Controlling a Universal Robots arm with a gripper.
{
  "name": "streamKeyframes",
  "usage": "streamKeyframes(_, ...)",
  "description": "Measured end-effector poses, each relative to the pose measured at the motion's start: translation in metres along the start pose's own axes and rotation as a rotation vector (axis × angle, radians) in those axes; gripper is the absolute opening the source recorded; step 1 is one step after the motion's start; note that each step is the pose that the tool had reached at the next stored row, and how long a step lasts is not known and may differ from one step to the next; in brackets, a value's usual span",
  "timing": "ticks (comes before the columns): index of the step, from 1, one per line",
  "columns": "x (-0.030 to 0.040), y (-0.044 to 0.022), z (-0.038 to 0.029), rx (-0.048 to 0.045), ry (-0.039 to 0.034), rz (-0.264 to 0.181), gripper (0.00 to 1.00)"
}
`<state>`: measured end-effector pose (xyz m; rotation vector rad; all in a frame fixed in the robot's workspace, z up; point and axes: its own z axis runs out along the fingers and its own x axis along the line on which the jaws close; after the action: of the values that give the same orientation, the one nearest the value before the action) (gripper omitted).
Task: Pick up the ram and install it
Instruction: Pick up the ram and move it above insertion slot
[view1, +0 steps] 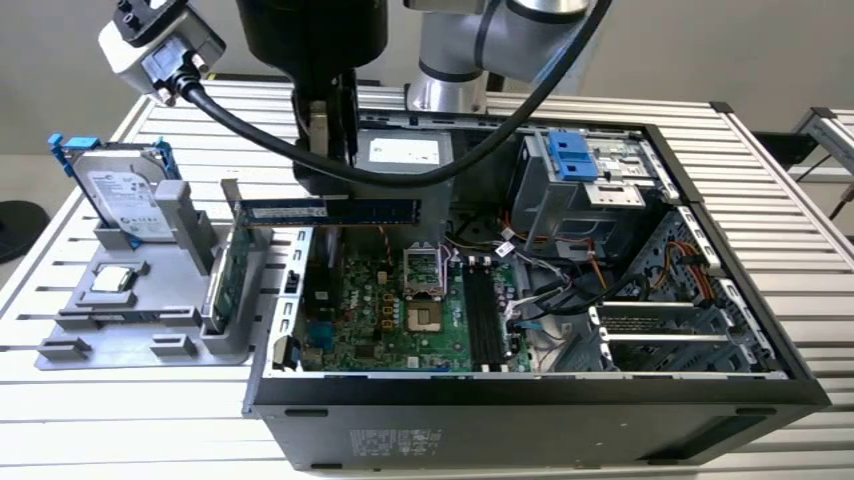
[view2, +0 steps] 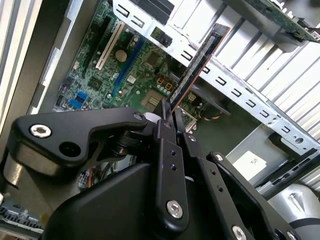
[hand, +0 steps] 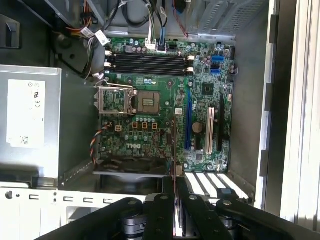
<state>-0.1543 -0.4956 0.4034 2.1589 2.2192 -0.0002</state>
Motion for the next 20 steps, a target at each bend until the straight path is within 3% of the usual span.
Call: streamKeyframes(20, 0.0002, 0.024, 0.001, 0.0, 0.0, 0.0, 0.0)
